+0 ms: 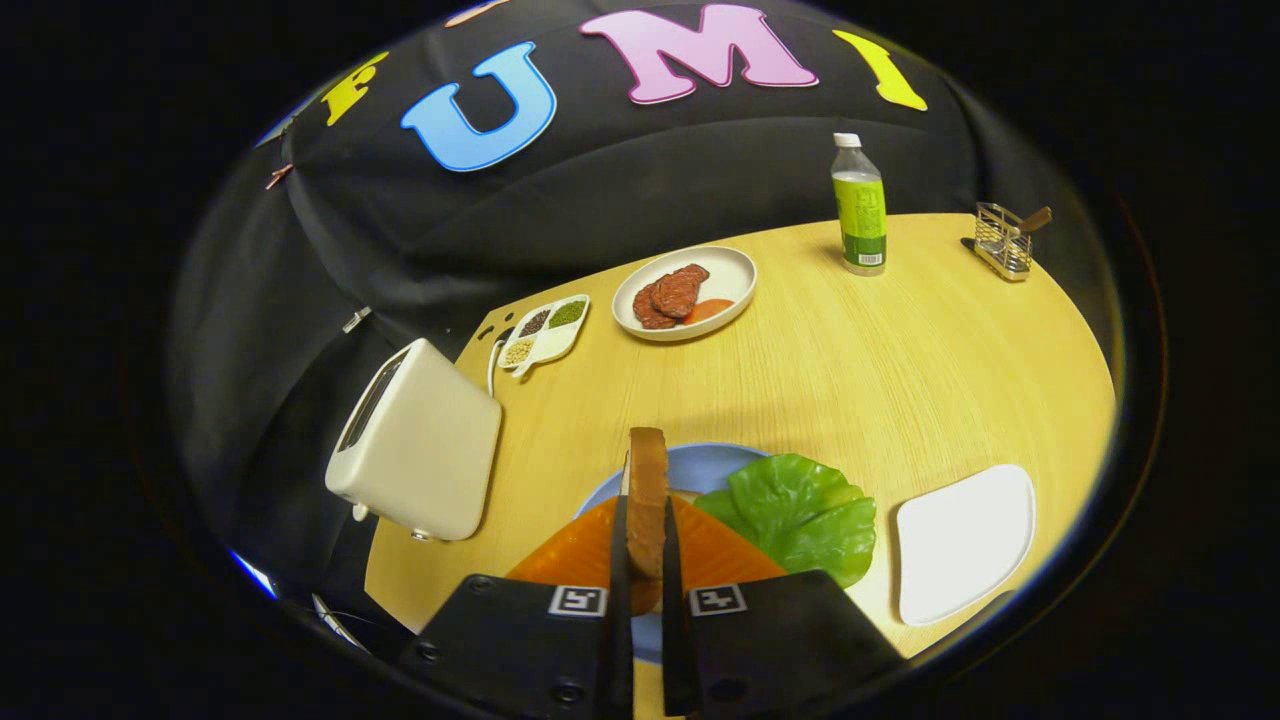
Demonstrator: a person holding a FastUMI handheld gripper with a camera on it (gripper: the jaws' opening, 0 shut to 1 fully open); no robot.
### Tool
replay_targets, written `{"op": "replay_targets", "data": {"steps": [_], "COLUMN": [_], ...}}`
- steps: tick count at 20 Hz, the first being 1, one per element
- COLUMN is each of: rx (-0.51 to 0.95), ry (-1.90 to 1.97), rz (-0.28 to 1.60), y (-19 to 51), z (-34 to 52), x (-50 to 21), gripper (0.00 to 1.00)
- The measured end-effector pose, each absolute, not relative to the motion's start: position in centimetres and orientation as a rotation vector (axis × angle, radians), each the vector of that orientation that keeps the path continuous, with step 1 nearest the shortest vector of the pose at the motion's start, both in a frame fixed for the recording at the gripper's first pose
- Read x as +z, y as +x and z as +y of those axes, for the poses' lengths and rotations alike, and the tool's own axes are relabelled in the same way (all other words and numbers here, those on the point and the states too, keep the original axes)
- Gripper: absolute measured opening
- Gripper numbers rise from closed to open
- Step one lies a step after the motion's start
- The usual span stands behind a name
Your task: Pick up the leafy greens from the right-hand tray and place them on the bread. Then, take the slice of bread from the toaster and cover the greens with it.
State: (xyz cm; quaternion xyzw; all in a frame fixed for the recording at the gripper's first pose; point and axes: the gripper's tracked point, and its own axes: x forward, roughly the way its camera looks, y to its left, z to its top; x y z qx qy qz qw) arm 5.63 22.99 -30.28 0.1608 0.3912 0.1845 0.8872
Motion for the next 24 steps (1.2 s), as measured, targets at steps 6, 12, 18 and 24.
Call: {"op": "replay_targets", "data": {"steps": [6,12,18,24], "rx": [0.329,0.279,0.277,0.319], "ry": [0.277,0.243,0.134,0.090], "rz": [0.838,0.793,0.604,0.412], "y": [4.7,4.4,5.0,4.7], "z": [20.2,17.1,14.8,13.8], "x": [-31.9,-30.9,-23.7,-14.3], "gripper": [0.37,0.98,0.99,0.99]}}
